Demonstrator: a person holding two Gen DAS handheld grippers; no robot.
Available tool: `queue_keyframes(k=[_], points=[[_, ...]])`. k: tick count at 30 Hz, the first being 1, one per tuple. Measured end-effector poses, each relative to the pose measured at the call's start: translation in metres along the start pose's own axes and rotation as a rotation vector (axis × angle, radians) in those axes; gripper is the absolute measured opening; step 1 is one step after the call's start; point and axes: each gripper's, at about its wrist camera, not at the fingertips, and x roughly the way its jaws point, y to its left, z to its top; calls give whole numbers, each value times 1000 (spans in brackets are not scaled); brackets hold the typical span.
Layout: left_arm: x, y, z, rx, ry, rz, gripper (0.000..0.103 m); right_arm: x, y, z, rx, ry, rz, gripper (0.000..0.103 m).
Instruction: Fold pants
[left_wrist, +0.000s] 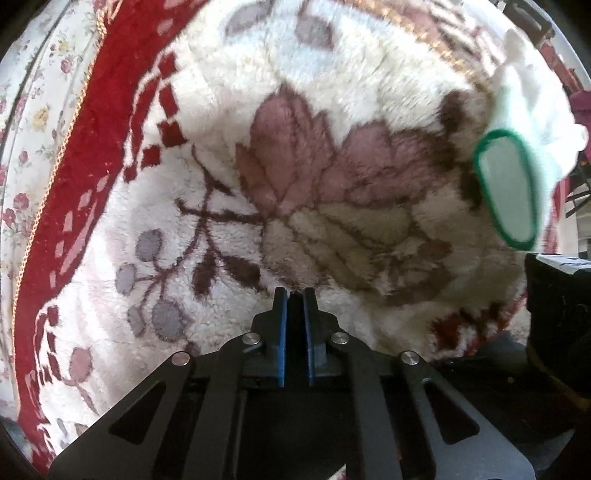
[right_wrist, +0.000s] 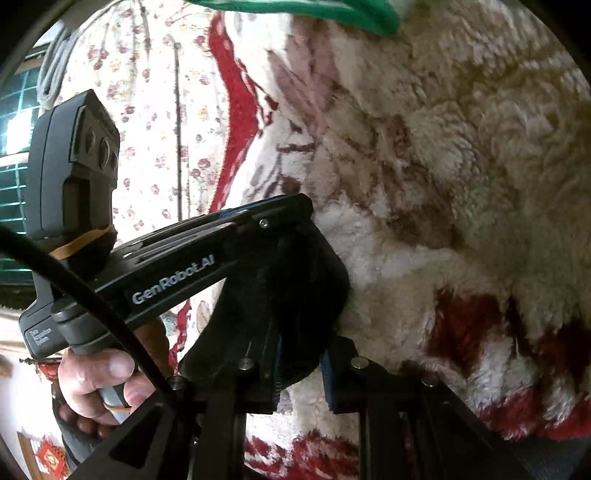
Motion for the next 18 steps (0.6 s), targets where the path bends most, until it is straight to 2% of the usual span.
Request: queue_keyframes(k=[5, 10, 15, 18], points=[[-38, -1, -3, -29, -64, -30, 7, -14, 24, -9, -130, -73, -4, 15], [-81, 14, -26, -87, -146, -122, 6, -24, 53, -21, -270, -126, -49, 15], [-120, 53, -68, -159, -235, -198, 6, -28, 97, -46, -481, -178, -123, 14], [-139, 88, -97, -215, -295, -218, 6, -28, 132, -75, -647, -214, -183, 14]])
